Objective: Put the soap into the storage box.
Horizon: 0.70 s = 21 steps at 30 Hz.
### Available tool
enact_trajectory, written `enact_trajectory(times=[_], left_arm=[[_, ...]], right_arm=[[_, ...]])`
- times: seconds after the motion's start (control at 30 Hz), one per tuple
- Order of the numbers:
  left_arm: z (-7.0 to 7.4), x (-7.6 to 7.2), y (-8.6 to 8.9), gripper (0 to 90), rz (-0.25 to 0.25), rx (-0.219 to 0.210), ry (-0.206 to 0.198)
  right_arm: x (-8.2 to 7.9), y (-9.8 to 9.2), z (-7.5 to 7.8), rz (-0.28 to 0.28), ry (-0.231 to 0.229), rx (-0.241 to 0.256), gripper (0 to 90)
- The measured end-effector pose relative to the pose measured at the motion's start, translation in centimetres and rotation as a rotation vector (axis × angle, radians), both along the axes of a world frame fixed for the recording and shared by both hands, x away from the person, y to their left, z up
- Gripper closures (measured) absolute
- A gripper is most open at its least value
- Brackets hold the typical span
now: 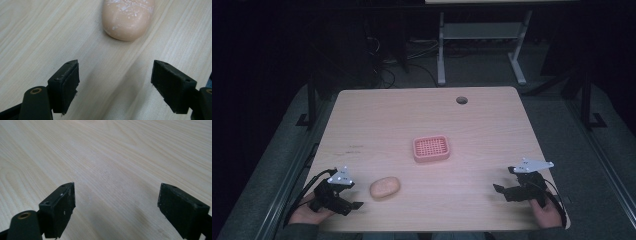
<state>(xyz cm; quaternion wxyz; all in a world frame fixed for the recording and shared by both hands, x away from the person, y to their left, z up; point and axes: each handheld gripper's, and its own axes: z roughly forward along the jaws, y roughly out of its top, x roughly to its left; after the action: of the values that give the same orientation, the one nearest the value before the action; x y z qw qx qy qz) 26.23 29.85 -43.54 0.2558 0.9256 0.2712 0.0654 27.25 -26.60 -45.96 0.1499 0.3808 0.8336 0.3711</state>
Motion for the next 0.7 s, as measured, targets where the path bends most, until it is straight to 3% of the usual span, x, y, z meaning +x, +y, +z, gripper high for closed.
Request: enact_trajectory(times=[0.7], left_arm=[[0.7, 0.5, -2.3, 22.1, -0.057, 0.010, -0.026]], right_arm=[[0.0, 0.1, 0.0, 0.006, -0.002, -0.007, 14.2]])
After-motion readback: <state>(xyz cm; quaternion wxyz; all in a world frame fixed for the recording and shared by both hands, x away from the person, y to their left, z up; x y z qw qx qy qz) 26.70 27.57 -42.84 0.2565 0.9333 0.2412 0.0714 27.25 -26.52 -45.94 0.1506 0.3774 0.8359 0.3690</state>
